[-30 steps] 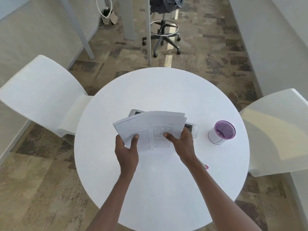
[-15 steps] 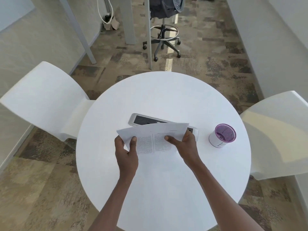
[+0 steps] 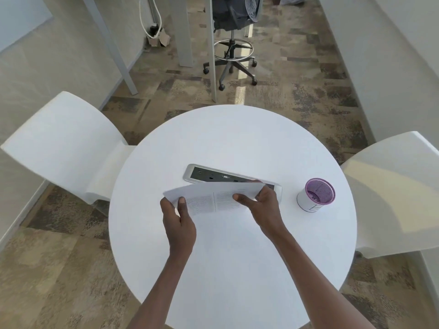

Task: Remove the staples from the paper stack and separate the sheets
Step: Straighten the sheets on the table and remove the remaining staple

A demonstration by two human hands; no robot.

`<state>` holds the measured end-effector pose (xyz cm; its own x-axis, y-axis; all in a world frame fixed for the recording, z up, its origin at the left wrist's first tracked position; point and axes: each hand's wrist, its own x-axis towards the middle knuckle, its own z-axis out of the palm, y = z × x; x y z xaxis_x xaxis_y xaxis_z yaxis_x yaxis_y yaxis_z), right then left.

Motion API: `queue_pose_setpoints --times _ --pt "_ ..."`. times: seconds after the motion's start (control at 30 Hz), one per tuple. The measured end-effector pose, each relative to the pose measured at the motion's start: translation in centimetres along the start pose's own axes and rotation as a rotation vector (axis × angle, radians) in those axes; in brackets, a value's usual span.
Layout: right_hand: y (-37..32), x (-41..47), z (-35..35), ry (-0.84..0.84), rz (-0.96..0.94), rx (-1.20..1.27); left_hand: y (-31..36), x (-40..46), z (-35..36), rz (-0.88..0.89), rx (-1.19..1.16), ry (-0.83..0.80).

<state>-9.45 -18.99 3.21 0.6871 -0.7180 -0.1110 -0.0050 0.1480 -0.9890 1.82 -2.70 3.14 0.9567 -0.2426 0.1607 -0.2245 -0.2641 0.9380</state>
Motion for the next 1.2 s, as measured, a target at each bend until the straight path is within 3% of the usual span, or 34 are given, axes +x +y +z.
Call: queue_pose_setpoints --times 0.87,1.2 --pt "1.7 -1.1 1.2 0.114 0.122 -0.088 -0.4 -1.5 0.9 -0.129 0.075 0.010" --pt "2.0 -1.4 1.0 0.142 0.178 -0.114 -0.8 -1.5 0.7 -0.087 0.108 0.016"
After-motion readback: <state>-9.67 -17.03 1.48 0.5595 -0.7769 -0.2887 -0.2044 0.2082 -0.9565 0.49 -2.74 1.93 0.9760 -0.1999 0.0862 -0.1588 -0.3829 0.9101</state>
